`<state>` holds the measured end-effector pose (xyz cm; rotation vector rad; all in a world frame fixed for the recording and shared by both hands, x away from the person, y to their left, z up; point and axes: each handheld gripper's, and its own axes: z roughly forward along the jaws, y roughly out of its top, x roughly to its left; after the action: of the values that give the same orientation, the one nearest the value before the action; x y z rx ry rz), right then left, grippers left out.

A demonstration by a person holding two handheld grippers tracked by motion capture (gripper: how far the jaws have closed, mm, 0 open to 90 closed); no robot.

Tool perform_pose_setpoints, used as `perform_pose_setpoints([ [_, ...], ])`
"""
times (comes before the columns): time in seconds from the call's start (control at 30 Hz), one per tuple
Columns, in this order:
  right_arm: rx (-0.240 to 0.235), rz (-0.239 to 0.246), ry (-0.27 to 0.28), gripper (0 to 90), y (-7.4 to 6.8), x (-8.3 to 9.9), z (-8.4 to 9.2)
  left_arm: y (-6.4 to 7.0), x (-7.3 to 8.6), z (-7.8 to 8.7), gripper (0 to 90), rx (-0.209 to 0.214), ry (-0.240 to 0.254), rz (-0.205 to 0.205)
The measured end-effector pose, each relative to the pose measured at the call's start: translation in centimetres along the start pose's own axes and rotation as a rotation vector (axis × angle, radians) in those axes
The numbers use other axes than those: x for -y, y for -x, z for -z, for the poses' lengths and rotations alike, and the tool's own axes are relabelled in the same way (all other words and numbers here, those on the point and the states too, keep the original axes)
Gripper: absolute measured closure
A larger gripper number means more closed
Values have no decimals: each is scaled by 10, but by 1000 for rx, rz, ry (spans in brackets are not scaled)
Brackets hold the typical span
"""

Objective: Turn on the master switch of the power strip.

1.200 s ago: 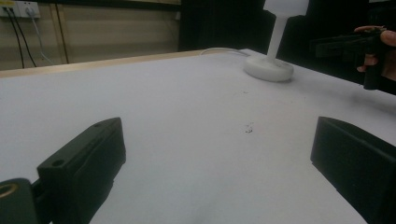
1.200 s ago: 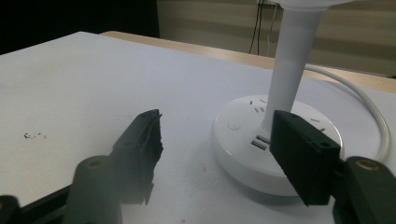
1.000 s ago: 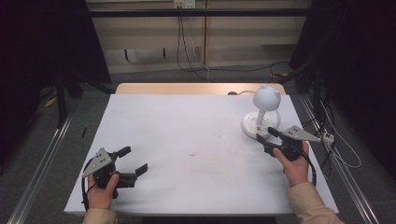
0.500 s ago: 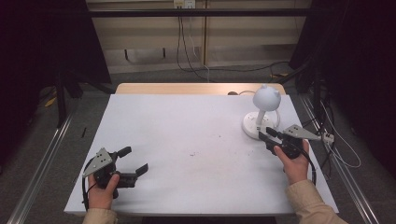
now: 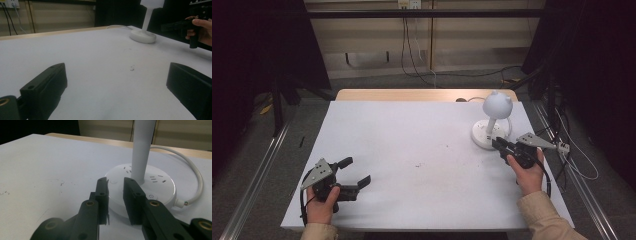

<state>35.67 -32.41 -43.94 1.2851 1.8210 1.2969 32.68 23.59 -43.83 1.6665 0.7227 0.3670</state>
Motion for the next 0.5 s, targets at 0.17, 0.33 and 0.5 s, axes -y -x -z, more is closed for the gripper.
perform_pose_setpoints([
  [0.17,-11,5,-13,783,1,-6,-2,0,0,0,28,1,1,0],
  [0.33,-14,-7,-13,806,3,-7,-3,0,0,1,28,-1,0,4],
  [0.5,-8,-9,-13,831,5,-9,-3,0,0,0,28,1,-2,4],
])
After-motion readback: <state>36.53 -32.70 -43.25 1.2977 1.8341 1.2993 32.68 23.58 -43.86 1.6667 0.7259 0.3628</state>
